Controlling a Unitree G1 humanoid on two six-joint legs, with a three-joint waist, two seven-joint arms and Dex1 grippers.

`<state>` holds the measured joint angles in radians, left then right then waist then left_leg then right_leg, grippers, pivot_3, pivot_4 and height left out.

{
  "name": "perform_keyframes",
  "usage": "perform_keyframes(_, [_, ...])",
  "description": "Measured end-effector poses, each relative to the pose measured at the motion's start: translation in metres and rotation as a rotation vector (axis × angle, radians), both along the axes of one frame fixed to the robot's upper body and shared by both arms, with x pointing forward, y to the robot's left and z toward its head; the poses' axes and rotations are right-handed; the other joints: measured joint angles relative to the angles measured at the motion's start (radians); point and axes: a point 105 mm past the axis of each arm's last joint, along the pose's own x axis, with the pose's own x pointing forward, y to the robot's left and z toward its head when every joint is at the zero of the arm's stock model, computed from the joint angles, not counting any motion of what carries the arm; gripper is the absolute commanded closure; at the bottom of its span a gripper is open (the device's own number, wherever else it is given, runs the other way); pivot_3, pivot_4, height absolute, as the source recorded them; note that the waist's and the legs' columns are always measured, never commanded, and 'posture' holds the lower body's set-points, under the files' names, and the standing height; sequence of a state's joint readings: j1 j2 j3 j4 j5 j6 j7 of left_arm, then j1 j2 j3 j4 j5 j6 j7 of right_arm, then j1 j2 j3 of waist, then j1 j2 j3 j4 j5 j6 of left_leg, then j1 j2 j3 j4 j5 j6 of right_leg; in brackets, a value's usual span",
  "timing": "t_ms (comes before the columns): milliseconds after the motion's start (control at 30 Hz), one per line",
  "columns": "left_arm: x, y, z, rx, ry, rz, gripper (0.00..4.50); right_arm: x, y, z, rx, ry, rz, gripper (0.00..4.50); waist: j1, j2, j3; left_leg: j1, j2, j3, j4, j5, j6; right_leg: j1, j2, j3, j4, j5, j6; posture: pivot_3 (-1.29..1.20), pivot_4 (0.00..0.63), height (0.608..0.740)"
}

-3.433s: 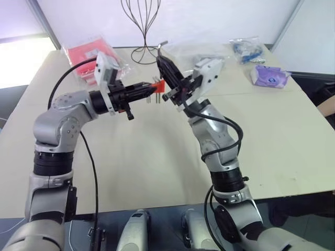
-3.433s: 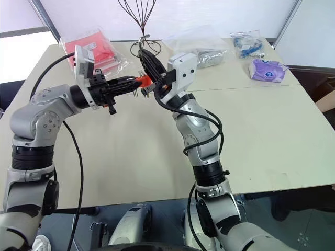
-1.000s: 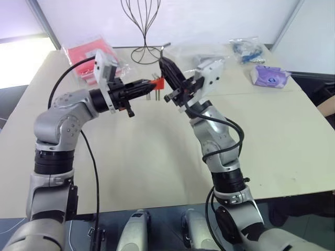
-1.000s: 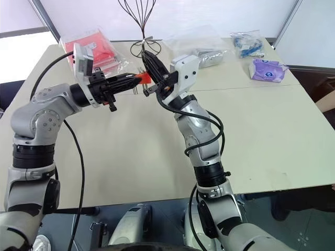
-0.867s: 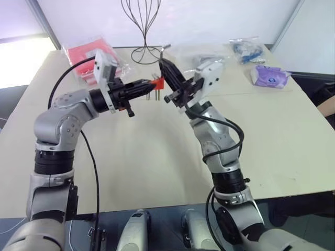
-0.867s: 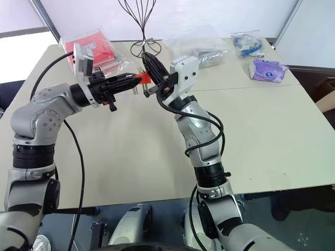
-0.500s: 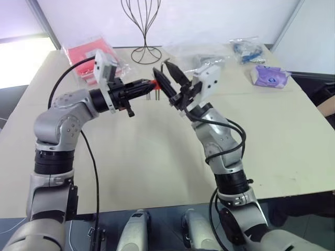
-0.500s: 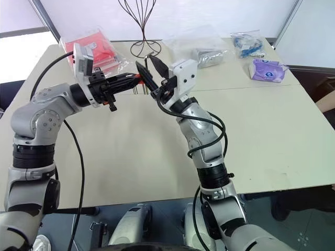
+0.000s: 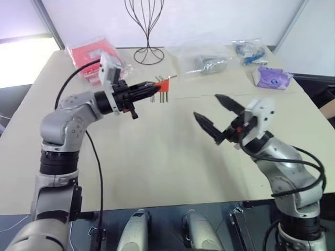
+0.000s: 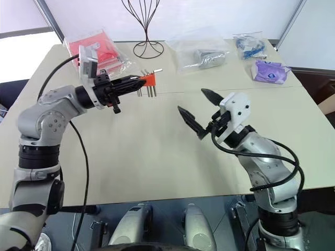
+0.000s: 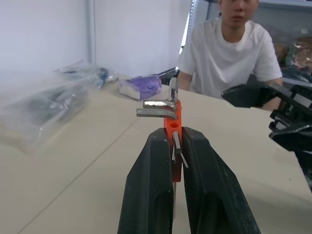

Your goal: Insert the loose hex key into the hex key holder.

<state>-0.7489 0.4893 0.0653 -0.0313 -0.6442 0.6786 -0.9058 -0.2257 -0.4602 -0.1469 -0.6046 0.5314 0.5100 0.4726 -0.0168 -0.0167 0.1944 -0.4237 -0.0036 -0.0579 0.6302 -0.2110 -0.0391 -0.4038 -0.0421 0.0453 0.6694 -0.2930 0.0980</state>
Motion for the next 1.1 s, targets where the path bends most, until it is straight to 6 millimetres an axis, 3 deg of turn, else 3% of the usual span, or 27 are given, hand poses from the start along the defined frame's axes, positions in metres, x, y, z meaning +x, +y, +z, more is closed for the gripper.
perform_keyframes(267, [0.001,-0.049,-0.038,-0.023,0.178,-0.121,4.5,-0.01,0.001,0.025,-0.172,-0.026,0.095,0.05,0.006,0.0,0.0,-0.002,-0.001,0.0,0.001,0.0,0.0,0.001,-0.002,-0.001,-0.002,0.0,0.0,0.0,0.15,0.74])
perform_keyframes(367, [0.003,-0.067,-0.054,-0.047,0.264,-0.148,4.5,-0.023,-0.001,0.018,-0.374,0.004,0.167,0.05,0.006,0.0,0.0,-0.002,-0.001,0.0,0.001,0.0,0.001,0.001,-0.001,-0.002,-0.003,0.0,0.0,0.0,0.15,0.74])
perform_keyframes(533, [0.007,-0.083,-0.072,-0.073,0.379,-0.16,4.5,-0.035,-0.023,-0.009,-0.75,0.091,0.219,0.05,0.003,0.0,0.0,-0.002,-0.002,0.001,0.001,-0.001,0.001,0.002,-0.001,-0.002,-0.003,0.0,0.0,0.0,0.15,0.74])
perform_keyframes(833, [0.009,-0.106,-0.099,-0.045,0.522,-0.159,4.5,-0.034,-0.03,-0.01,-0.818,0.058,0.205,0.05,0.006,0.0,0.0,-0.001,-0.001,0.0,0.001,-0.001,0.001,0.003,-0.001,-0.002,-0.003,0.0,0.0,0.0,0.15,0.74])
perform_keyframes(1100, [0.012,-0.107,-0.132,-0.02,0.718,-0.099,4.5,-0.034,-0.032,-0.013,-0.817,0.056,0.17,0.05,0.005,0.0,0.0,-0.001,-0.002,0.0,0.002,0.0,0.001,0.003,-0.001,-0.002,-0.003,0.0,0.001,0.0,0.15,0.74])
